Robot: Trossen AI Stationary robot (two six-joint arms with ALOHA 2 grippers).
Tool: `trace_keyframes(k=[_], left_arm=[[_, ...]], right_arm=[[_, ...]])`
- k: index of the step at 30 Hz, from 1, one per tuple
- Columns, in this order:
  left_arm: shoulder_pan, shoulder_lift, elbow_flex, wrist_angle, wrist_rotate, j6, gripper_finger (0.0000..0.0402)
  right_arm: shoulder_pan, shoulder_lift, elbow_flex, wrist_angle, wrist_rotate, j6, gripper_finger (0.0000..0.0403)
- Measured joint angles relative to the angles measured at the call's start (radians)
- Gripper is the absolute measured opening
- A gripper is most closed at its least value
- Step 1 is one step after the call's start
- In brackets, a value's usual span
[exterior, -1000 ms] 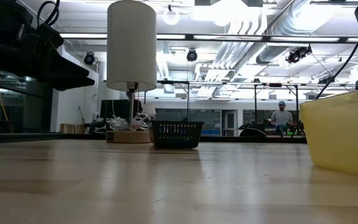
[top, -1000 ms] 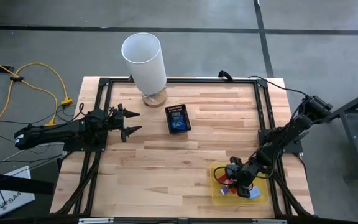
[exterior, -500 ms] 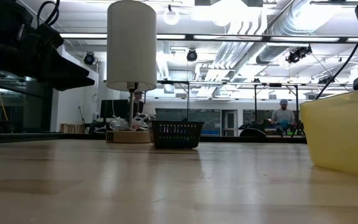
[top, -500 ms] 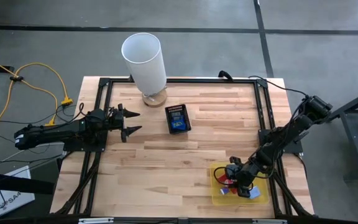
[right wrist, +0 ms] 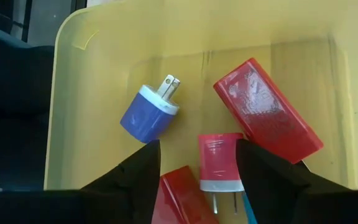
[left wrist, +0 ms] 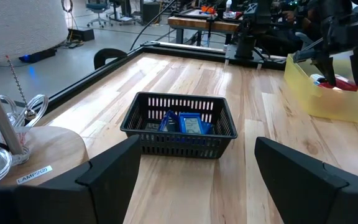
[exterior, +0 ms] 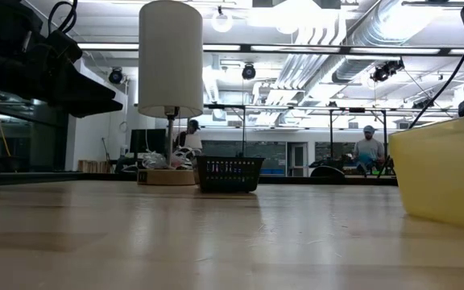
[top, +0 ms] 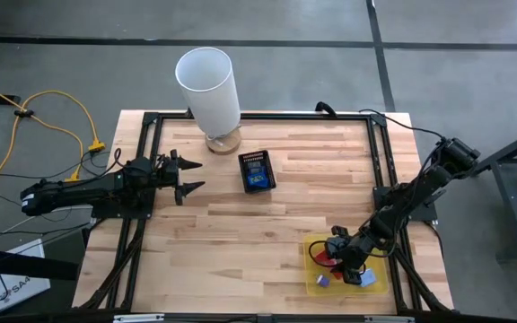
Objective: Pick & Place Office items
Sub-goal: Return to Home Position
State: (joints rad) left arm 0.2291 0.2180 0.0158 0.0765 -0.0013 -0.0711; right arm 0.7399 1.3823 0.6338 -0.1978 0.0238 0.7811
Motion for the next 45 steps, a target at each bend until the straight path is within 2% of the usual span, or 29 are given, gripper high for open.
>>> trace_keyframes(k=[15, 32, 45], left_arm=[[0.000, 0.000, 0.000, 0.000, 0.000, 0.000, 0.0308], [0.000, 0.000, 0.000, 0.000, 0.000, 0.000, 0.0308], [0.000, 0.000, 0.000, 0.000, 0.000, 0.000, 0.0308]], right_arm=[[0.000, 0.000, 0.000, 0.005, 0.000, -0.008, 0.0191], [-0.017, -0.053, 0.000, 0.161, -0.001, -0.206, 0.0191], [-0.092, -0.063, 0.001, 0.255, 0.000, -0.371, 0.0191]])
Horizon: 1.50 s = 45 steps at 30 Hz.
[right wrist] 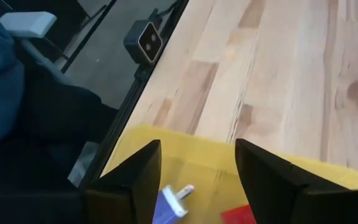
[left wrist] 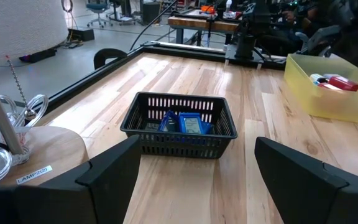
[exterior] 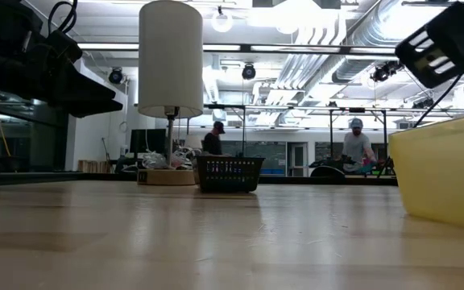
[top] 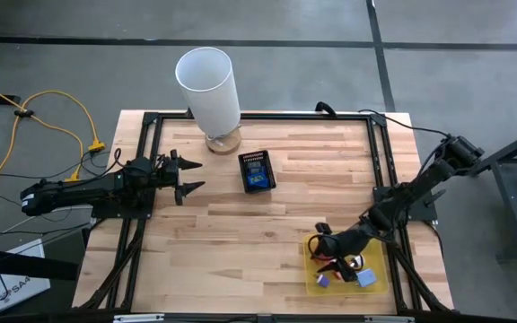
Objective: Pick & Place Office items
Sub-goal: Return to Home Position
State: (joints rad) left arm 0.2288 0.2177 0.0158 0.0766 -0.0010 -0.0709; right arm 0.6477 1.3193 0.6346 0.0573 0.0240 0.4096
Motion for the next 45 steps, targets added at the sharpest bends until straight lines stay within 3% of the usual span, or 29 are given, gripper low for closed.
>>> trace_keyframes(k=[8, 23, 45], left_arm=[[0.000, 0.000, 0.000, 0.000, 0.000, 0.000, 0.0308], [0.000, 0.000, 0.000, 0.000, 0.000, 0.000, 0.0308], [0.000, 0.000, 0.000, 0.000, 0.000, 0.000, 0.0308]], right_arm=[[-0.056, -0.008, 0.000, 0.044, -0.003, -0.071, 0.0191], [-0.240, -0.176, 0.000, 0.030, 0.003, -0.209, 0.0191], [-0.446, -0.350, -0.001, -0.004, 0.003, -0.250, 0.0191]])
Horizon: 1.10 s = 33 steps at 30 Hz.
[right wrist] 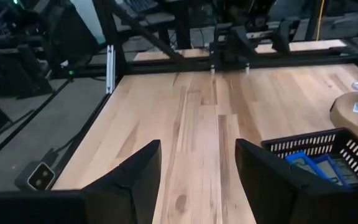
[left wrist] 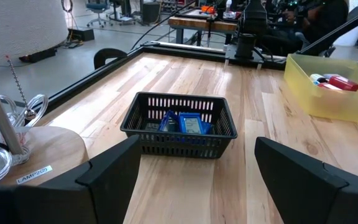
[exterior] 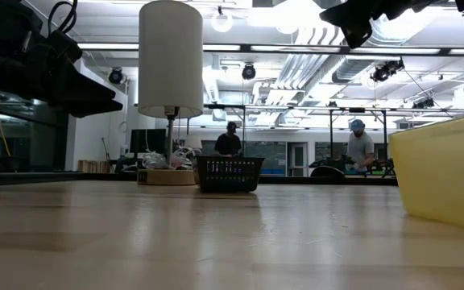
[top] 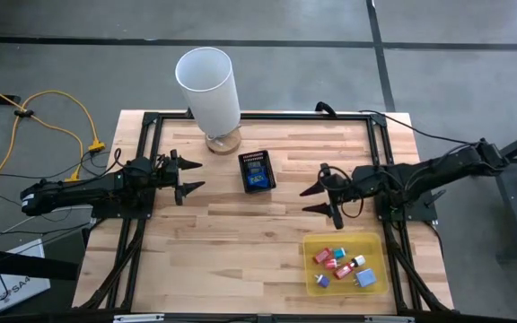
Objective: Pick & Place Office items
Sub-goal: Return to Home Position
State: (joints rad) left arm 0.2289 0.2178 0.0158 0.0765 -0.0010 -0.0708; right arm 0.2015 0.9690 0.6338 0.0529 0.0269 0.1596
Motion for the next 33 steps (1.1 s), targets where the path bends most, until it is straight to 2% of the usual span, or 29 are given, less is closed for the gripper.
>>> trace_keyframes(k=[9, 15, 24, 33], left_arm=[[0.000, 0.000, 0.000, 0.000, 0.000, 0.000, 0.0308], [0.000, 0.000, 0.000, 0.000, 0.000, 0.000, 0.0308], [0.000, 0.000, 0.000, 0.000, 0.000, 0.000, 0.0308], [0.000, 0.000, 0.000, 0.000, 0.000, 0.000, 0.0308]], right_arm=[[-0.056, -0.022, 0.000, 0.010, 0.000, 0.018, 0.0191], [-0.061, -0.083, 0.000, -0.016, 0.002, -0.033, 0.0191], [-0.061, -0.254, 0.000, -0.199, 0.172, -0.031, 0.0191], [-0.061, -0.347, 0.000, -0.296, 0.248, 0.010, 0.0191]])
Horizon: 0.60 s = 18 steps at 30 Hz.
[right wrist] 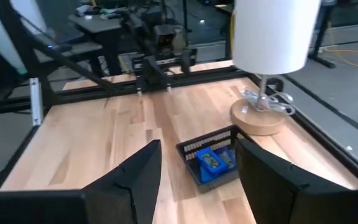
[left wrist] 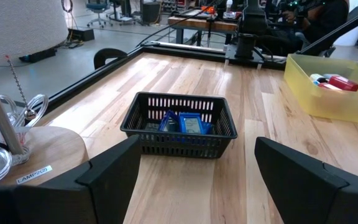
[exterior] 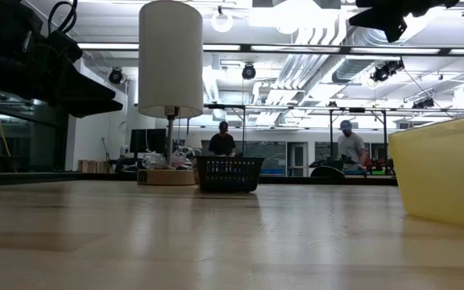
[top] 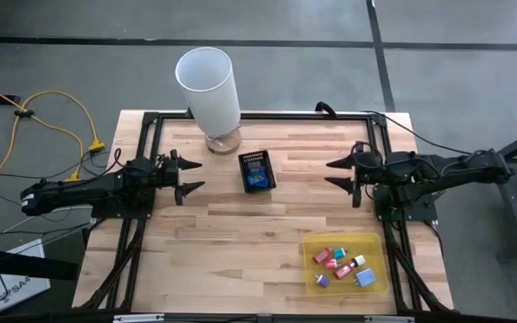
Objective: Pick & Place Office items
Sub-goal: Return to Home Position
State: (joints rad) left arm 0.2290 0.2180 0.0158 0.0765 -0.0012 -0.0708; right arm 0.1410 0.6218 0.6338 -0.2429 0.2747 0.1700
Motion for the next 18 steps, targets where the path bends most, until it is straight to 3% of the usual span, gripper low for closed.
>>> trace_keyframes(k=[7, 18], left_arm=[[0.000, 0.000, 0.000, 0.000, 0.000, 0.000, 0.0308], [0.000, 0.000, 0.000, 0.000, 0.000, 0.000, 0.0308]], right_arm=[[0.000, -0.055, -0.011, -0.036, 0.049, -0.013, 0.0191], [0.000, -0.223, -0.186, 0.073, 0.041, -0.006, 0.0191]])
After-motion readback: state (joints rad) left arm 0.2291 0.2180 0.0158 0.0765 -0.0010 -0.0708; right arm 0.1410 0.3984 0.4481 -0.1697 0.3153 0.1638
